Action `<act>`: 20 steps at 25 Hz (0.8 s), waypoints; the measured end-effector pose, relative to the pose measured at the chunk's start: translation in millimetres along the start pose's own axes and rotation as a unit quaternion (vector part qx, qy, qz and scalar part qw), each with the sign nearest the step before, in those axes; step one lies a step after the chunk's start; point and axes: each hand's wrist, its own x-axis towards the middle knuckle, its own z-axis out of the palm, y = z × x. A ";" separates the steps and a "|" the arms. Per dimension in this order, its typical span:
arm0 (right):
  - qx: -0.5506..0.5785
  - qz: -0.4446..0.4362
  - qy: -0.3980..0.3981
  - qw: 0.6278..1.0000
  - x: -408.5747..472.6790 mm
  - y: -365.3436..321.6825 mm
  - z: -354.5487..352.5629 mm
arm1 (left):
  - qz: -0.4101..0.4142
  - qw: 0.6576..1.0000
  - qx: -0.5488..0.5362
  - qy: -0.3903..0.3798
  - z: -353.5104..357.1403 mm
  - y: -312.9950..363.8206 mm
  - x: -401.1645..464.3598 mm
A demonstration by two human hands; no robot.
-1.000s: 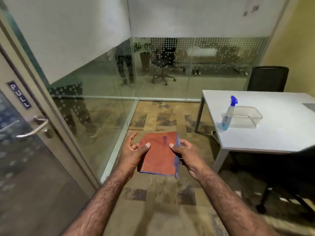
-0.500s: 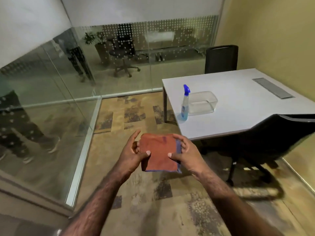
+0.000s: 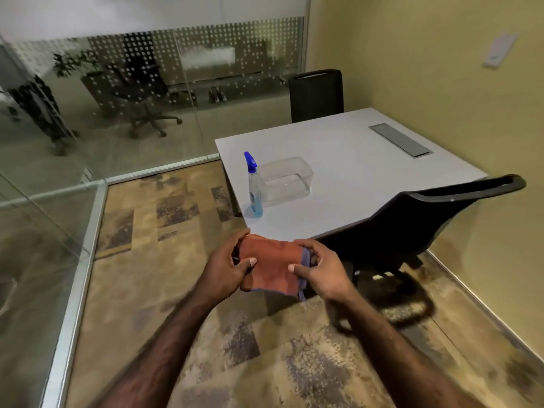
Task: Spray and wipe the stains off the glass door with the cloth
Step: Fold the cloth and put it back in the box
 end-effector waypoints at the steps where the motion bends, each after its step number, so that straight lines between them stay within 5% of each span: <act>1: -0.001 0.004 0.011 1.000 2.0 3.7 -5.7 | 0.008 1.000 0.008 0.000 5.6 0.0 8.4; 10: 0.077 0.027 0.107 0.991 64.5 12.4 -27.7 | 0.089 0.996 0.030 -0.012 29.5 -4.5 104.3; 20: 0.215 0.117 0.168 0.955 185.7 3.3 -31.0 | -0.060 0.983 -0.126 -0.117 51.3 -16.8 222.1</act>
